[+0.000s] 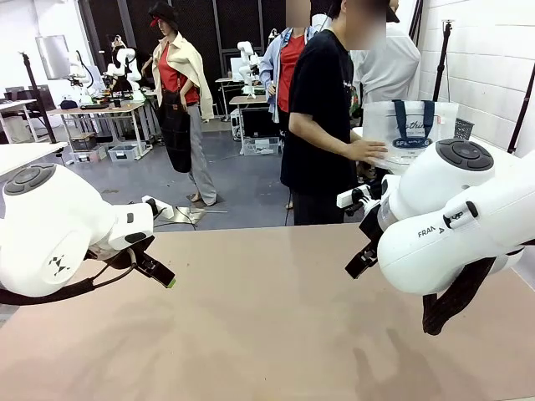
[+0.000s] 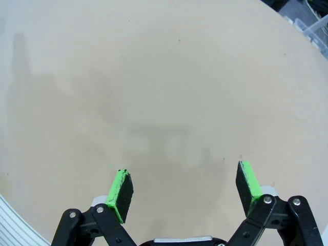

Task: Transfer purchased items from the store into the shopping bag.
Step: Open the Reusable shopping bag in the center of the table.

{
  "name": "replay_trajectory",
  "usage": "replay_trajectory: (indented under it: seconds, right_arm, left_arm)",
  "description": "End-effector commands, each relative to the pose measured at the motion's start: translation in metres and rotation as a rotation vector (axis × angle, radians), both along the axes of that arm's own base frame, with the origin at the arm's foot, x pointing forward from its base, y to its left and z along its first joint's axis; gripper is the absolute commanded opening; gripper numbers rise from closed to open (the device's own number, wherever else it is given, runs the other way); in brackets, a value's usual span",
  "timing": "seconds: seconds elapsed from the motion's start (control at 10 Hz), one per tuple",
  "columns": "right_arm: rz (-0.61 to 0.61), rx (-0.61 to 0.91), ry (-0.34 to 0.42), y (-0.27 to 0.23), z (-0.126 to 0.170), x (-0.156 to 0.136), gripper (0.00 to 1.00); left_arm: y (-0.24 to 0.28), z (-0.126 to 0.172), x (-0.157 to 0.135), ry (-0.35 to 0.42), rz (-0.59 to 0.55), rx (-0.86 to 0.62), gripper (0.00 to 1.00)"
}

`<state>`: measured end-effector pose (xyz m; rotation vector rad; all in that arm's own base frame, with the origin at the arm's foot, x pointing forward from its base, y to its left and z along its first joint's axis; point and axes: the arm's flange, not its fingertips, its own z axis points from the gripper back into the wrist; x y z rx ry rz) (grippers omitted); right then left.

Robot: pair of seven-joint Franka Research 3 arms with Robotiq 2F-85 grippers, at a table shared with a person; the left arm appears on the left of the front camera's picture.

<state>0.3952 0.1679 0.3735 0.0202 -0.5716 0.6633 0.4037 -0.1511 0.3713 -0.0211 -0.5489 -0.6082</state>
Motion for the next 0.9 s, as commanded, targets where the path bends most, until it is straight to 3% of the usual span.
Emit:
replay_trajectory:
  seconds: [0.0, 0.8]
  right_arm:
    - [0.000, 0.000, 0.000, -0.0001, 0.0000, 0.0000, 1.00]
    - [0.000, 0.000, 0.000, -0.0001, 0.0000, 0.0000, 1.00]
  left_arm:
    - [0.0005, 0.0000, 0.0001, 0.000, 0.001, 0.000, 1.00]
    - [0.0005, 0.0000, 0.0001, 0.000, 0.001, 0.000, 1.00]
